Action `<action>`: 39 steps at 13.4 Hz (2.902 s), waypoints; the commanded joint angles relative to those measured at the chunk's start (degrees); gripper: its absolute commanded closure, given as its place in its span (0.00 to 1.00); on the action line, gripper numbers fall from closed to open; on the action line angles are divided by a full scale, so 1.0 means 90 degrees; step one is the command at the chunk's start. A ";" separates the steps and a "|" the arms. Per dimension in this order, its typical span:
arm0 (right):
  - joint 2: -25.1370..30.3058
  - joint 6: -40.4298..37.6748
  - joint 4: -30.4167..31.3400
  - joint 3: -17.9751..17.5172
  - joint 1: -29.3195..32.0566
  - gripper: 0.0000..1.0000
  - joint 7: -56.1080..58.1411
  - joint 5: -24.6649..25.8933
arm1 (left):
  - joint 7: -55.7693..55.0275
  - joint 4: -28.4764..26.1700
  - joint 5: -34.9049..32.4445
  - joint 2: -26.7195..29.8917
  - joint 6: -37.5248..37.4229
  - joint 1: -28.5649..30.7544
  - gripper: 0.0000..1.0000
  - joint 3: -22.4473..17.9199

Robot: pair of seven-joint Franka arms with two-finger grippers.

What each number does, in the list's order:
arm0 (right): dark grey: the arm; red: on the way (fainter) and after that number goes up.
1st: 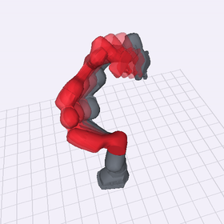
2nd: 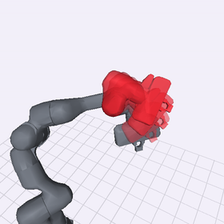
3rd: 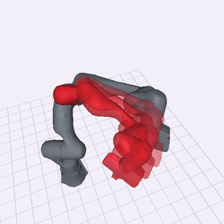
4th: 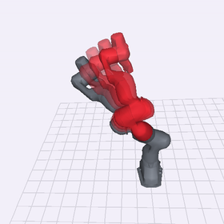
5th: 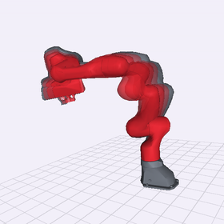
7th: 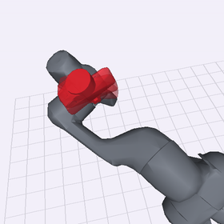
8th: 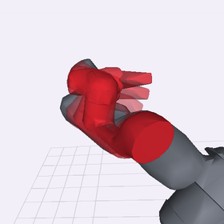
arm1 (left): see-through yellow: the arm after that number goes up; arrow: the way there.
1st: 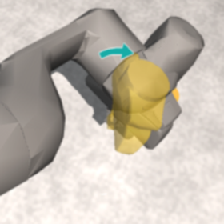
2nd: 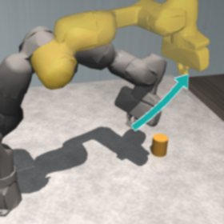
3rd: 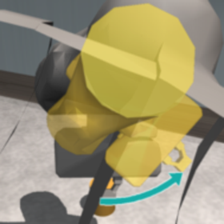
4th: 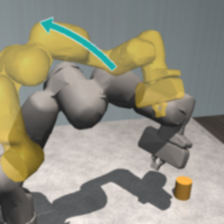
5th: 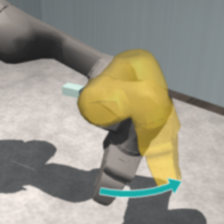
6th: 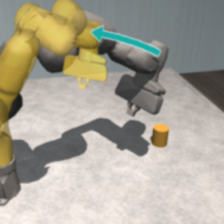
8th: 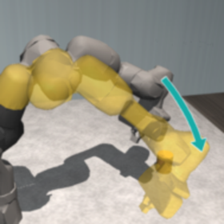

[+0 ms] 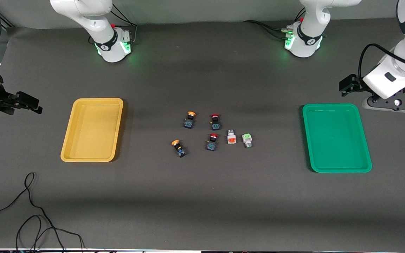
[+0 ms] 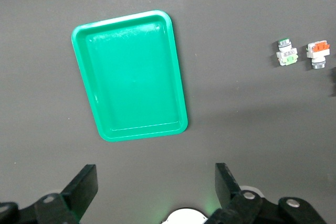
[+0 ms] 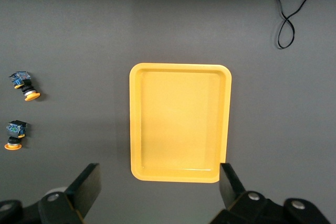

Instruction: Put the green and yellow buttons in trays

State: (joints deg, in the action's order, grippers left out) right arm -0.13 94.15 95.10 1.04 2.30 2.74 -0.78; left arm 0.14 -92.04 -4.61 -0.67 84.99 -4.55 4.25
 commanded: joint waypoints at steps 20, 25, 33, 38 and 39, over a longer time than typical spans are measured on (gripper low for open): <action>-0.0141 0.0533 0.0468 -0.0057 -0.1668 0.00 -0.1988 0.0058 | -0.1955 0.0519 0.0638 -0.0842 0.0348 -0.0061 0.00 0.1039; -0.0541 0.1393 0.0654 -0.0057 -0.3270 0.00 -0.4314 0.0058 | -0.2974 0.0277 0.0580 -0.1975 0.1959 -0.0549 0.00 0.1334; -0.1177 0.2400 0.0810 -0.0047 -0.5215 0.00 -0.7900 0.0155 | -0.4298 -0.0359 0.0395 -0.3314 0.3572 -0.1075 0.00 0.1325; -0.0923 0.3315 0.1872 -0.0027 -0.5324 0.00 -0.7931 0.0165 | -0.4468 -0.0886 0.0092 -0.3734 0.4490 -0.1243 0.01 0.1305; -0.0952 0.3724 0.2156 -0.0027 -0.5372 0.00 -0.7931 0.0175 | -0.4468 -0.1032 0.0092 -0.3802 0.4743 -0.1262 0.01 0.1295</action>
State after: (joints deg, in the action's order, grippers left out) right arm -10.51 121.45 108.16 0.43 -45.10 -67.18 -0.65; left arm -38.60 -98.51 -2.91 -35.09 123.91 -15.21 16.63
